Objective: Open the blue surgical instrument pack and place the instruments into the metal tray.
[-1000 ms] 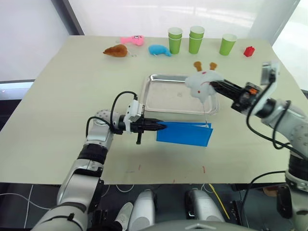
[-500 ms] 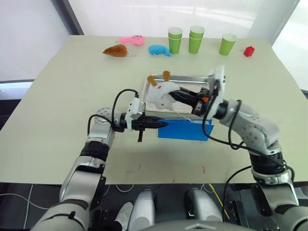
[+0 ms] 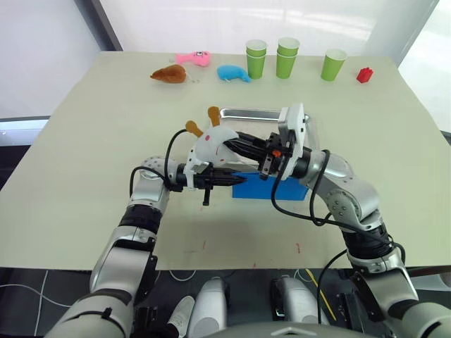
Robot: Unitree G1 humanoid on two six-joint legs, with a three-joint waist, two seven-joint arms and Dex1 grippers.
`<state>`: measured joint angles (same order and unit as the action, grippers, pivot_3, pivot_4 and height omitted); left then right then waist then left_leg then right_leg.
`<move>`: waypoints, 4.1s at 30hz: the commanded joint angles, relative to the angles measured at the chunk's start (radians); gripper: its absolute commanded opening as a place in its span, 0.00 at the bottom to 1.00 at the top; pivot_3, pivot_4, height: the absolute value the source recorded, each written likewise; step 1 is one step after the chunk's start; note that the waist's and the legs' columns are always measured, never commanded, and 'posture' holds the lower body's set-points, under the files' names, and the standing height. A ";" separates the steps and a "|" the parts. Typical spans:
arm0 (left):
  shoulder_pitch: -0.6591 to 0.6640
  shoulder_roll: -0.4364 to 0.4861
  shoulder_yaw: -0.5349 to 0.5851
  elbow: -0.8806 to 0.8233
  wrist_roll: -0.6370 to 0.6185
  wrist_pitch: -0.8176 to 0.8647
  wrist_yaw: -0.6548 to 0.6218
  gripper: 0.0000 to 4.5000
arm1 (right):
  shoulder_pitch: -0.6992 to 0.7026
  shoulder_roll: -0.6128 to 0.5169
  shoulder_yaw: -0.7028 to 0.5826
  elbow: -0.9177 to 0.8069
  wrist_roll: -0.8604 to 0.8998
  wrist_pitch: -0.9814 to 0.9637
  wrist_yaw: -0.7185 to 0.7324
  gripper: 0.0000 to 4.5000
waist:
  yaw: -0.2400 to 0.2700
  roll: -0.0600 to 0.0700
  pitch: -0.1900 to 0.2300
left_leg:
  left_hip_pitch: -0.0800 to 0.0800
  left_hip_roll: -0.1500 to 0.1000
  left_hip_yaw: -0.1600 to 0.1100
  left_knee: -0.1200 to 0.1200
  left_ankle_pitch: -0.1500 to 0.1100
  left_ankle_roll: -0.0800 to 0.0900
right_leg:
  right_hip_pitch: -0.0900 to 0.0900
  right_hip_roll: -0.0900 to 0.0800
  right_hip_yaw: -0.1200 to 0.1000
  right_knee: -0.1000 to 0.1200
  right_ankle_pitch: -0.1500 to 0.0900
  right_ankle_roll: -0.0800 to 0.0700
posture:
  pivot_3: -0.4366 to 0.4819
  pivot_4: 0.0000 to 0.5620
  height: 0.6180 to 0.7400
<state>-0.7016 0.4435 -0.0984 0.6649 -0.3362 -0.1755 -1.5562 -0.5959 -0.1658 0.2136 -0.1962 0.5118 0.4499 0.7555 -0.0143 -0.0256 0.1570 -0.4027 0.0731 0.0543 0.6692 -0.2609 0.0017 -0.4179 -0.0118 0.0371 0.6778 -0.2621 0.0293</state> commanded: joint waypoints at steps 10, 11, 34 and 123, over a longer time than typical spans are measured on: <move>-0.022 -0.017 -0.003 0.001 0.015 -0.011 -0.025 0.00 | 0.021 -0.061 0.034 -0.079 0.056 0.043 0.174 0.01 | 0.002 0.000 0.000 | 0.000 0.000 0.000 0.000 0.000 0.000 | 0.000 0.000 0.000 0.000 0.000 0.000 | 0.48 0.27 1.00; -0.021 -0.016 -0.002 0.002 0.015 -0.011 -0.026 0.00 | 0.035 -0.088 0.042 -0.085 0.046 0.042 0.193 0.01 | 0.002 0.000 0.000 | 0.000 0.000 0.000 0.000 0.000 0.000 | 0.000 0.000 -0.001 0.000 0.000 0.000 | 0.48 0.27 1.00; -0.011 -0.044 0.001 0.004 0.026 -0.016 -0.024 0.00 | 0.111 -0.250 0.167 0.002 -0.259 -0.189 0.290 0.60 | 0.009 0.000 0.000 | -0.001 -0.001 -0.002 0.001 0.000 0.000 | 0.001 -0.001 -0.003 -0.001 0.000 0.000 | 0.48 0.27 1.00; 0.314 0.170 0.096 -0.474 -0.090 0.181 0.103 0.98 | 0.109 -0.367 -0.142 0.449 -0.154 -0.324 0.543 0.00 | -0.003 0.000 0.000 | 0.003 -0.001 -0.003 0.001 0.000 0.000 | 0.004 0.000 -0.002 0.001 0.000 0.000 | 0.48 0.27 1.00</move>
<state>-0.3955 0.6020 -0.0090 0.1907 -0.4310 0.0344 -1.4410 -0.4709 -0.5384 0.0777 0.2538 0.3584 0.1400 1.2999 -0.0168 -0.0252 0.1572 -0.3997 0.0725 0.0517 0.6700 -0.2608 0.0015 -0.4141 -0.0118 0.0354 0.6786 -0.2621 0.0289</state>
